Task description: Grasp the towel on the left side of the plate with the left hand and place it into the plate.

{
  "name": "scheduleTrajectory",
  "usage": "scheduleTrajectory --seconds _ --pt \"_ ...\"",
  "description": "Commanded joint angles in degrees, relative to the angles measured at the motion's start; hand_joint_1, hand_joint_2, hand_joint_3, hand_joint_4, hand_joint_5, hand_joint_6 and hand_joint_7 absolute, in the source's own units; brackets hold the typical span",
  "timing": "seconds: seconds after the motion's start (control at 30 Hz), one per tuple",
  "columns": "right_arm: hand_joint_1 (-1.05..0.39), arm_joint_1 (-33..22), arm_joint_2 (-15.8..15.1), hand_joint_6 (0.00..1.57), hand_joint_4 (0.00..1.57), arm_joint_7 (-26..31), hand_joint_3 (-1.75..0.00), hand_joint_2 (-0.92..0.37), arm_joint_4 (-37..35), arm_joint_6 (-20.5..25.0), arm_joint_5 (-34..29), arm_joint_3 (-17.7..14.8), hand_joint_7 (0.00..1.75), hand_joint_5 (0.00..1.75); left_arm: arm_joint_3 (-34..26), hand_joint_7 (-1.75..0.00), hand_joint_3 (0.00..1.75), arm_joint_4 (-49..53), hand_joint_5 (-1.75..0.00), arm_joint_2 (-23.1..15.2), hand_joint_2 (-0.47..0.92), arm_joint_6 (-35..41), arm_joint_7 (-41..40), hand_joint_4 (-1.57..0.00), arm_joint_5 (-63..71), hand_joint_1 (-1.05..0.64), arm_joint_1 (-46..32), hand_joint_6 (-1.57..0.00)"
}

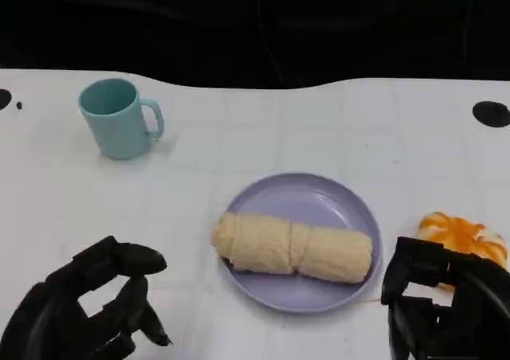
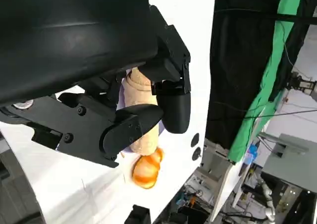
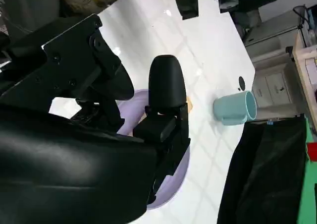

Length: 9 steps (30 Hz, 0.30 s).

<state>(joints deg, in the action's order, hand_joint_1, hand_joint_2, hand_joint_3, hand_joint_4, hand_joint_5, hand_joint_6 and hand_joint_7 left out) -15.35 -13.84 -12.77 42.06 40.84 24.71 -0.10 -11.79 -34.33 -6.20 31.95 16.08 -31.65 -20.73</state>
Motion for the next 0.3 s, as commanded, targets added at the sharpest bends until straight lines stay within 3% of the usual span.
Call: scheduleTrajectory --seconds 0.03,0.3 --pt "0.04 -0.4 -0.8 0.66 0.83 -0.1 -1.41 -0.53 0.1 -0.8 -0.5 0.0 1.63 1.75 0.0 -1.44 0.86 0.3 -1.74 -1.3 0.66 -1.0 0.2 -0.75 -0.2 -0.21 -0.1 -0.75" --pt "0.04 -0.2 -0.5 0.66 0.83 0.0 -1.42 -0.53 0.4 -0.4 -0.4 0.0 1.63 1.75 0.2 -1.43 0.92 0.6 -1.75 -2.1 0.63 -1.8 0.2 -0.76 0.1 -0.22 0.1 -0.76"
